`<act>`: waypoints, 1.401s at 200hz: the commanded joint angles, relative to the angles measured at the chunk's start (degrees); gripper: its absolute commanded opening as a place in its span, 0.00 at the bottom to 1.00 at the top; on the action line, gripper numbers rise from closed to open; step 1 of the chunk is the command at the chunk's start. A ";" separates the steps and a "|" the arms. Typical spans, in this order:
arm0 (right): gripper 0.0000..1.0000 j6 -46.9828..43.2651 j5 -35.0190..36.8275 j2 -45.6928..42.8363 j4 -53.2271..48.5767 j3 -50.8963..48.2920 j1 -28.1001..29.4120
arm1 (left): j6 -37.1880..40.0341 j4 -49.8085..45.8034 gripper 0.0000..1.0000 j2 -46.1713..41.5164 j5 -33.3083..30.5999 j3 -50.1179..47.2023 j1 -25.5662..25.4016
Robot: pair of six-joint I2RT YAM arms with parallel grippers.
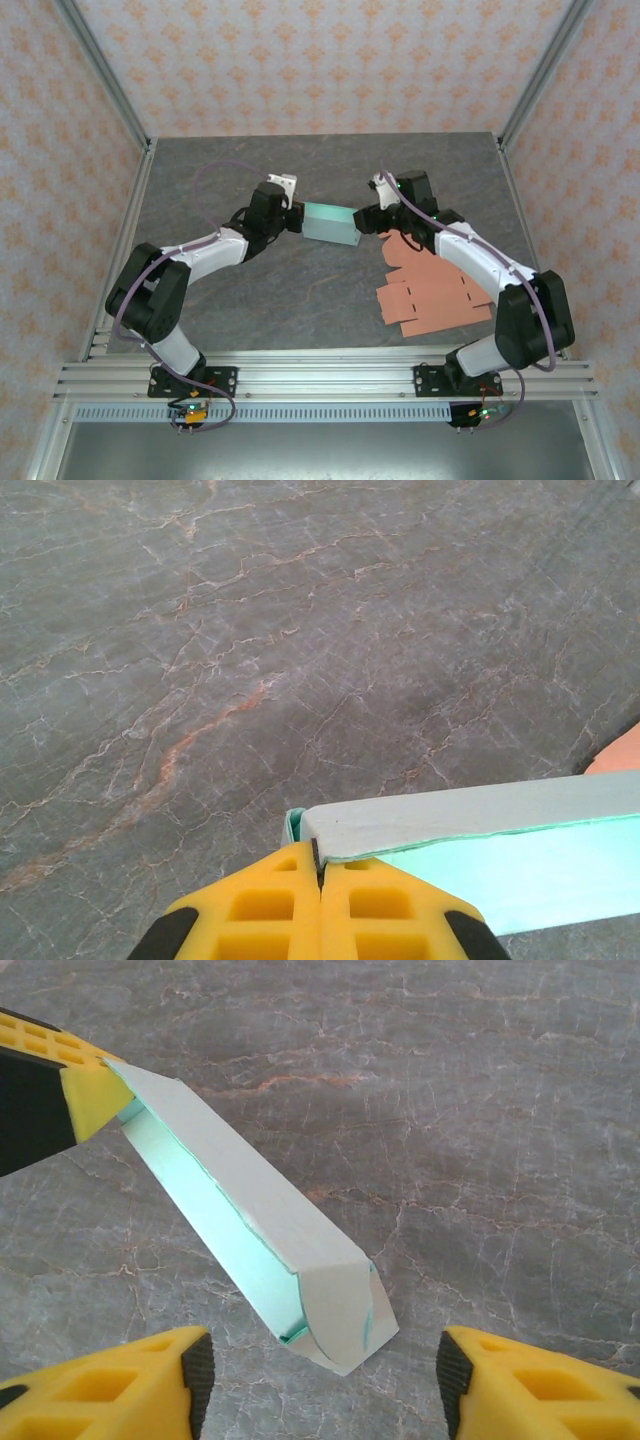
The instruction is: Fold the paper box
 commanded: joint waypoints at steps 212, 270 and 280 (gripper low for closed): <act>0.09 17.79 17.30 9.82 -7.46 12.70 5.95 | -7.82 -12.37 0.00 1.80 -6.89 4.87 -4.64; 0.10 25.19 19.47 12.13 -13.30 17.46 7.32 | -8.38 -13.40 0.00 2.78 -9.14 7.05 -7.00; 0.10 25.81 20.24 11.80 -12.77 16.88 7.64 | -8.46 -13.50 0.00 2.88 -9.59 7.28 -7.36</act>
